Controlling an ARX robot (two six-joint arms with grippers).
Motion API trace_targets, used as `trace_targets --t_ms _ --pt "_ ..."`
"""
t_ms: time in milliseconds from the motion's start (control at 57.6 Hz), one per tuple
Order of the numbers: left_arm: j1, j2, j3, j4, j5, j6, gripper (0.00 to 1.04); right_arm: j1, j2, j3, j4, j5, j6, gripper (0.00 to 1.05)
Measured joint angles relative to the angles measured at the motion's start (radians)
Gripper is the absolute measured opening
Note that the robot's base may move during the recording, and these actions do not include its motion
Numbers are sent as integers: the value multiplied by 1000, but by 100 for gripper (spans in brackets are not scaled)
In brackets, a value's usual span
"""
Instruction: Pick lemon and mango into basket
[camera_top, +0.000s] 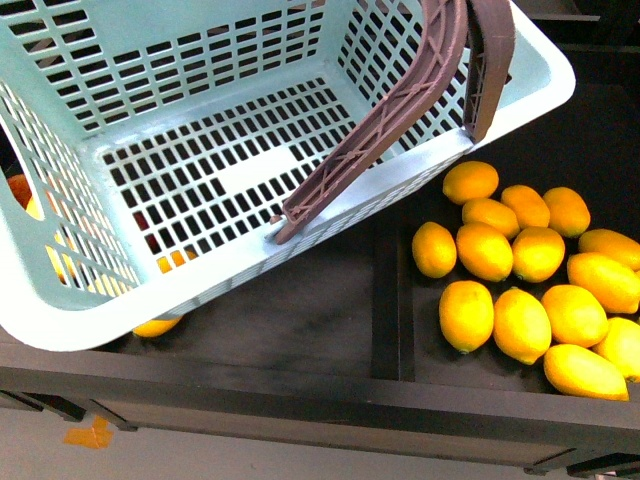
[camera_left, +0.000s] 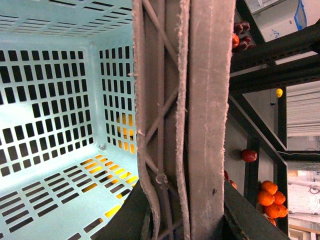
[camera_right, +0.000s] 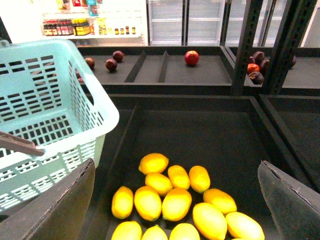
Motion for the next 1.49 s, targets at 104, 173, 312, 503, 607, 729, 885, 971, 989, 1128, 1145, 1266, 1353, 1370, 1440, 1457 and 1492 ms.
trace_targets --t_ms 104,173,312,503,607,729,885,971,989,1128,1145,1266,1353,1370,1440,1457,1492 --pt "-15 3 0 14 13 2 19 0 0 0 0 0 0 96" --pt "-25 3 2 16 24 2 19 0 0 0 0 0 0 96" --pt "-37 3 2 16 38 -1 19 0 0 0 0 0 0 96" --pt "-29 3 2 16 14 0 19 19 42 33 -89 78 51 96" --pt "-27 3 2 16 16 3 19 -21 305 162 -311 184 267 96" --pt "-30 3 2 16 23 2 19 -179 560 228 -155 73 299 96" --pt "-30 4 3 16 25 1 19 -308 1000 348 235 -14 163 96" --pt "-30 4 3 16 22 1 19 -329 1286 436 418 -29 44 96" --pt "-30 4 3 16 22 1 19 -332 1358 460 454 -27 13 96" --pt "-30 5 3 16 21 1 19 -343 1753 617 541 -14 -176 96" --pt "-30 5 3 16 21 1 19 -343 1807 640 540 -14 -204 96" --pt "-30 5 3 16 19 2 19 -342 2025 742 493 -24 -328 96" --pt "-30 5 3 16 23 1 19 -344 2127 816 441 -46 -412 96" --pt "-30 5 3 16 23 1 19 -344 2136 824 436 -46 -421 96" --pt "-30 5 3 16 24 1 19 -351 2182 879 404 -56 -468 96" --pt "-30 5 3 16 24 1 19 -352 2188 888 399 -60 -479 96" --pt "-30 5 3 16 24 1 19 -358 2207 916 385 -70 -501 96"
